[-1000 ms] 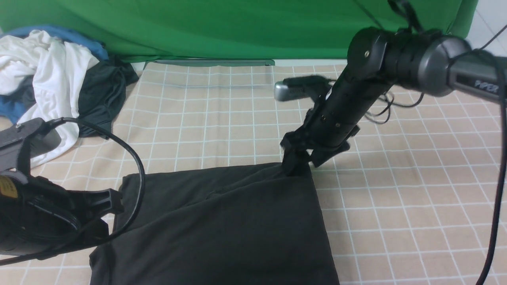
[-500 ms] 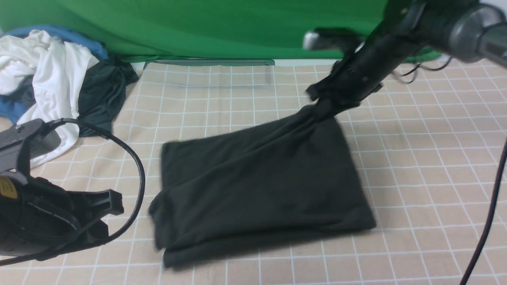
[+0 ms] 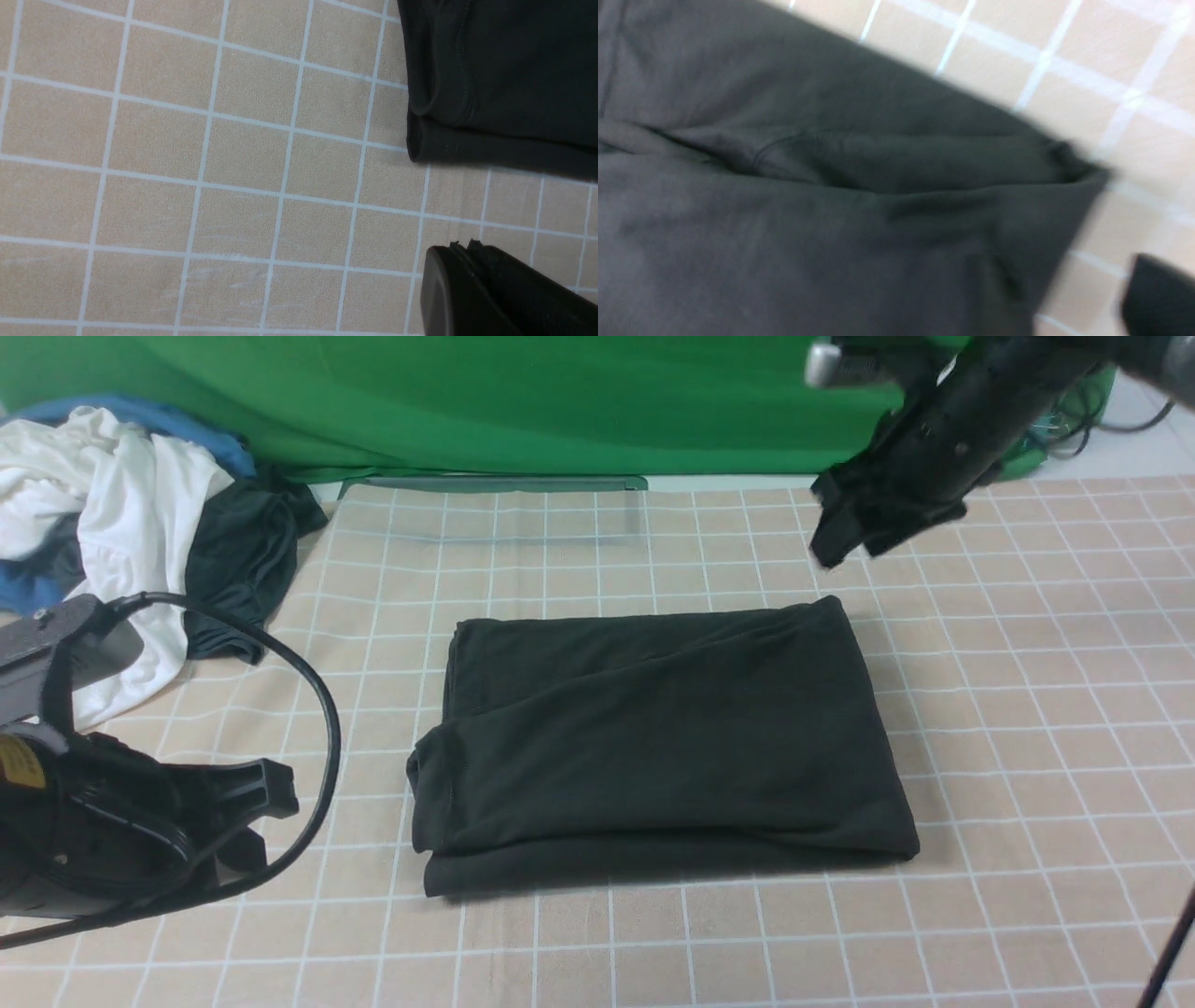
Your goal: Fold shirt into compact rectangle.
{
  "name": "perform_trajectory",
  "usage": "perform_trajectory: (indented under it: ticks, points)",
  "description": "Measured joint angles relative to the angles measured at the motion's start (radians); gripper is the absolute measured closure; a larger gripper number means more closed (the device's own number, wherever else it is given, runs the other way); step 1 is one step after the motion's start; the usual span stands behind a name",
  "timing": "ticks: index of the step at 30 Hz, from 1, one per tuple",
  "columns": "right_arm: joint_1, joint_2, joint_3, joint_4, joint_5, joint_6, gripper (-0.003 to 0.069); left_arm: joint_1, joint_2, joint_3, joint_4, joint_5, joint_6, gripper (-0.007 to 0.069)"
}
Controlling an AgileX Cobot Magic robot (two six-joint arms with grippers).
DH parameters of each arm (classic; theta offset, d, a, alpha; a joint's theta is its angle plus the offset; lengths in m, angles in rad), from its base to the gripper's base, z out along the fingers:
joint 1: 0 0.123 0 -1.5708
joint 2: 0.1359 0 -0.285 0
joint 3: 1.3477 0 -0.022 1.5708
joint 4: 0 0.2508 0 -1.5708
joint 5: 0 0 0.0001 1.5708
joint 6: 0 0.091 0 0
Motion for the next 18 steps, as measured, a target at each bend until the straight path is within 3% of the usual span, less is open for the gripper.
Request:
perform_trajectory:
  ticks: [1,4,10,18]
  points:
    - [-0.002,-0.050,-0.006,-0.010,0.000,0.002,0.0479,0.000,-0.004,0.000,0.000,0.000,0.000,0.0624]
    - [-0.007,-0.270,-0.002,-0.039,-0.010,0.002,0.0606,0.000,-0.034,0.000,0.000,0.002,0.002,0.0624]
    - [-0.007,-0.660,0.165,-0.060,-0.141,0.002,0.0627,0.000,-0.137,0.000,0.000,-0.004,0.005,0.0623]
    - [-0.008,-1.253,0.847,-0.072,-0.639,-0.002,0.0628,0.000,-0.310,0.000,0.000,-0.003,0.005,0.0623]
